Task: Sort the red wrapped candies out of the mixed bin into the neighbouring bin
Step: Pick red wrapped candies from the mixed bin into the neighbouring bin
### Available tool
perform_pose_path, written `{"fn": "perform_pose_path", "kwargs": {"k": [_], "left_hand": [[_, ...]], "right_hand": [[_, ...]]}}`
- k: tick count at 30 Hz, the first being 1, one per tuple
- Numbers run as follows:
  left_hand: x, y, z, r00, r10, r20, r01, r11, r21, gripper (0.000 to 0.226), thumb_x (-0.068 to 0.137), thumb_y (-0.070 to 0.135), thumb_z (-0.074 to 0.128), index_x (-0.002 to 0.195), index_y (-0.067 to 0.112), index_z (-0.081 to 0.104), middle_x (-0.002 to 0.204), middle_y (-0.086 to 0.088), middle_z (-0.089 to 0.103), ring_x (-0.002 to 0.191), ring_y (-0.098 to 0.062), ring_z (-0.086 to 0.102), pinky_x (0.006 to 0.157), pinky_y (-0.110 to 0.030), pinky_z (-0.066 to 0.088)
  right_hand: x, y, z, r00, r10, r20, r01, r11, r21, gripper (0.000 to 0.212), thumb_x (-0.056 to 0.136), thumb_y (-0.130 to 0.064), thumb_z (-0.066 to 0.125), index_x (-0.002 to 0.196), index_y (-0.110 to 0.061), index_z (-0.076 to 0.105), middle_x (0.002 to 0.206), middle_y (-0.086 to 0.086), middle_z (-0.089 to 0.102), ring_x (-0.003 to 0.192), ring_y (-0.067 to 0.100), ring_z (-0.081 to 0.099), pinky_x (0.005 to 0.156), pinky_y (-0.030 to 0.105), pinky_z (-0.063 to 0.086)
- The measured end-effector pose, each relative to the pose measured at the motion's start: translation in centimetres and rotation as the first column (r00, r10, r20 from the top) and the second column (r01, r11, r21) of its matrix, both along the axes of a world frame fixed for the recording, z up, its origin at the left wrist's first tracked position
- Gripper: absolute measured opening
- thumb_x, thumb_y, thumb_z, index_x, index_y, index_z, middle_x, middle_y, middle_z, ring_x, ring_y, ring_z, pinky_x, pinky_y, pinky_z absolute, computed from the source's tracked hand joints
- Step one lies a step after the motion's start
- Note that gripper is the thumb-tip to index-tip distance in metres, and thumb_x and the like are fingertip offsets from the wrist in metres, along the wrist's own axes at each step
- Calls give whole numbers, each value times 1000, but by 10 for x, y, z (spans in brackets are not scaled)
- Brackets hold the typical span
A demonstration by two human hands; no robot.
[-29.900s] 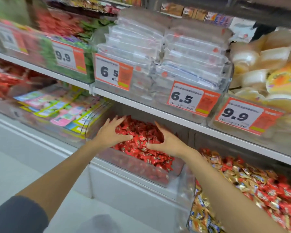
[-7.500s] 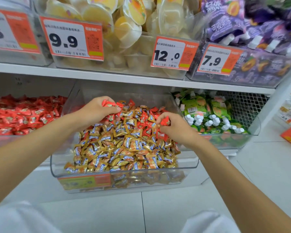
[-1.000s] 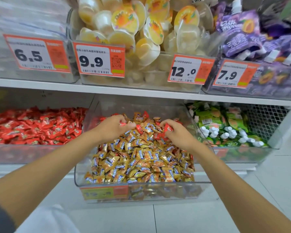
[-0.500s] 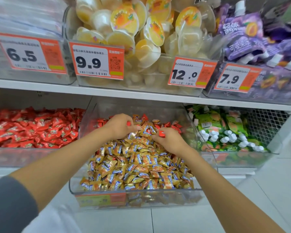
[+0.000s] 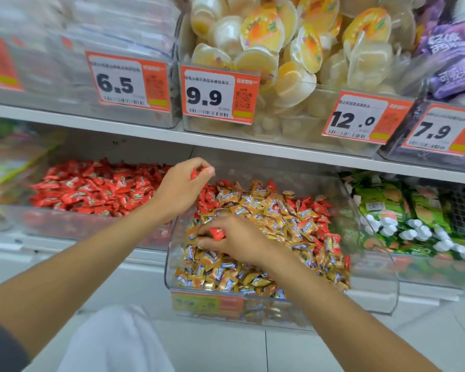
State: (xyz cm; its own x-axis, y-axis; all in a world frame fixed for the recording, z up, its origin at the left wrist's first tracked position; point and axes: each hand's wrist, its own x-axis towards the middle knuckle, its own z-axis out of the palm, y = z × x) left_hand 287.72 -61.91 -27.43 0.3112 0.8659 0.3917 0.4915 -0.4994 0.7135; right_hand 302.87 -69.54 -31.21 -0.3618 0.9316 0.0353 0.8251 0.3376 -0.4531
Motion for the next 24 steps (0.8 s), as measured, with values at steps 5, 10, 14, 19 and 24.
{"fn": "perform_pose_path", "kwargs": {"k": [5,10,14,19,24], "left_hand": [[0,-4,-5,998,46,39,-47,998,39,16,97,30,52,97,21,65,92,7,67,86,-12,59,78,-32,43],[1,-2,-9,995,47,90,-51,998,45,17,97,31,52,99,20,66,91,9,65,83,-8,58,73,-26,39],[2,0,-12,991,69,115,-74,996,40,19,97,32,52,100,20,66,91,12,65,81,-7,58,72,-26,40],[0,-2,-10,992,81,100,-84,996,27,18,97,34,51,98,23,66,87,8,68,76,-10,62,72,-29,44],[0,-5,-10,993,70,91,-73,997,27,19,97,35,51,98,23,65,86,9,67,75,-10,62,74,-34,48]], "right_hand": [[21,16,-8,920,-137,367,59,975,216,34,96,-44,54,128,-36,59,121,0,62,105,24,63,78,37,55],[82,11,15,817,-420,396,358,907,222,44,94,-51,55,132,-30,57,122,2,66,95,24,67,75,36,54],[59,-2,23,935,-340,99,335,940,68,27,86,-51,65,89,-25,69,84,-1,73,57,9,62,61,31,53],[3,1,-6,942,-130,310,127,991,29,45,83,-53,68,116,-21,67,115,2,64,103,22,61,76,33,49],[33,0,1,974,-214,72,218,974,-55,20,89,-34,66,99,-17,61,98,5,63,84,20,60,69,34,48]]}}
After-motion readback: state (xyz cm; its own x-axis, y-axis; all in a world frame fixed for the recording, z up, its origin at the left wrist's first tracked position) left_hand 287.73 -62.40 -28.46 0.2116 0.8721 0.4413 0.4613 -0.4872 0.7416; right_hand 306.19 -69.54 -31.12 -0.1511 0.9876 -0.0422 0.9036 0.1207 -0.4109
